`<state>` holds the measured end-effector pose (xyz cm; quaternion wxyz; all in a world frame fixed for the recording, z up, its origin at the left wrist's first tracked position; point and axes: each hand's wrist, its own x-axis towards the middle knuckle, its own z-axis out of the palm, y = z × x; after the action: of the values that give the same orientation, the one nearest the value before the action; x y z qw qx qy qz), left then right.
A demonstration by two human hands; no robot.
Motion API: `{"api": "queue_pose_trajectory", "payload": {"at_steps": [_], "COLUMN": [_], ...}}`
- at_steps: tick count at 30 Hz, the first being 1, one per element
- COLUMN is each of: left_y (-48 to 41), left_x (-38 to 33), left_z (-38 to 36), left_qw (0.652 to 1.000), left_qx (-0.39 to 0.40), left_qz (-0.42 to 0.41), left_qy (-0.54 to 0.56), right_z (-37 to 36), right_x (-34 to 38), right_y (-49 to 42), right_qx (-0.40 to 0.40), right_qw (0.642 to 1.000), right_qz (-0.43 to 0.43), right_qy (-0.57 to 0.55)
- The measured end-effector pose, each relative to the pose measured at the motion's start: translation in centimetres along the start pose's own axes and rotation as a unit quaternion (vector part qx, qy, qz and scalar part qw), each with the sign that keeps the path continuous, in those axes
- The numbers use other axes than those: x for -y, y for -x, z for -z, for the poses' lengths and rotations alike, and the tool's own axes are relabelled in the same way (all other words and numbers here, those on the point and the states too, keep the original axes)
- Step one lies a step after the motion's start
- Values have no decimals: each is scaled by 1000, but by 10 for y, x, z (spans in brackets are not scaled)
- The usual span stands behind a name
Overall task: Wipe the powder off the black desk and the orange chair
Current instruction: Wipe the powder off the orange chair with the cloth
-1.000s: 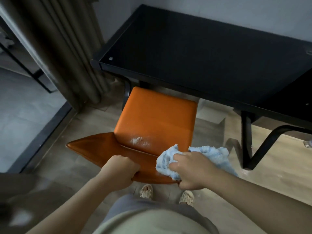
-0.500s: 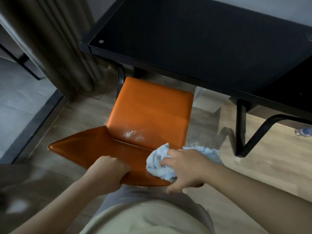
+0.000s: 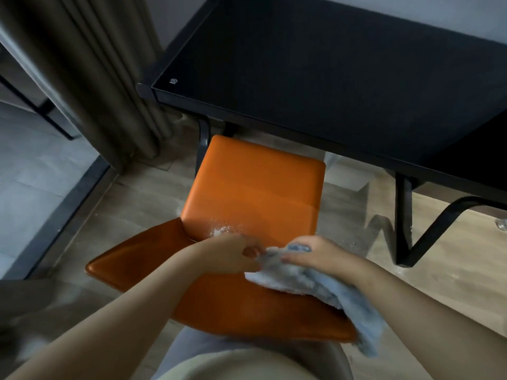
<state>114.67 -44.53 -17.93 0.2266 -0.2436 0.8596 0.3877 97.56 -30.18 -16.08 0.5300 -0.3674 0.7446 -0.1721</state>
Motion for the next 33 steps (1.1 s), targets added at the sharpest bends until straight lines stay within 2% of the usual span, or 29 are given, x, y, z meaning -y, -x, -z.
{"api": "queue_pose_trajectory", "payload": {"at_steps": [3, 9, 12, 18, 23, 33], "left_y": [-19, -69, -98, -160, -195, -201], "left_x": [-8, -2, 1, 2, 13, 108], "left_z": [5, -3, -8, -19, -33, -15], "left_qw": [998, 992, 985, 957, 934, 924], "left_qx": [-38, -75, -80, -99, -141, -220], "left_qz": [35, 95, 142, 238, 286, 309], "left_qy": [27, 41, 57, 134, 160, 50], "right_z": [14, 42, 59, 99, 109, 81], "right_x": [-13, -34, -48, -79, -90, -71], "right_y": [-17, -59, -88, -152, -201, -273], "right_qx": [-109, -195, -201, -161, -153, -229], "right_qw": [991, 971, 968, 980, 984, 972], "right_qz": [-38, -93, -94, -98, -76, -57], "right_qy": [-61, -103, -113, -69, -42, -26]}}
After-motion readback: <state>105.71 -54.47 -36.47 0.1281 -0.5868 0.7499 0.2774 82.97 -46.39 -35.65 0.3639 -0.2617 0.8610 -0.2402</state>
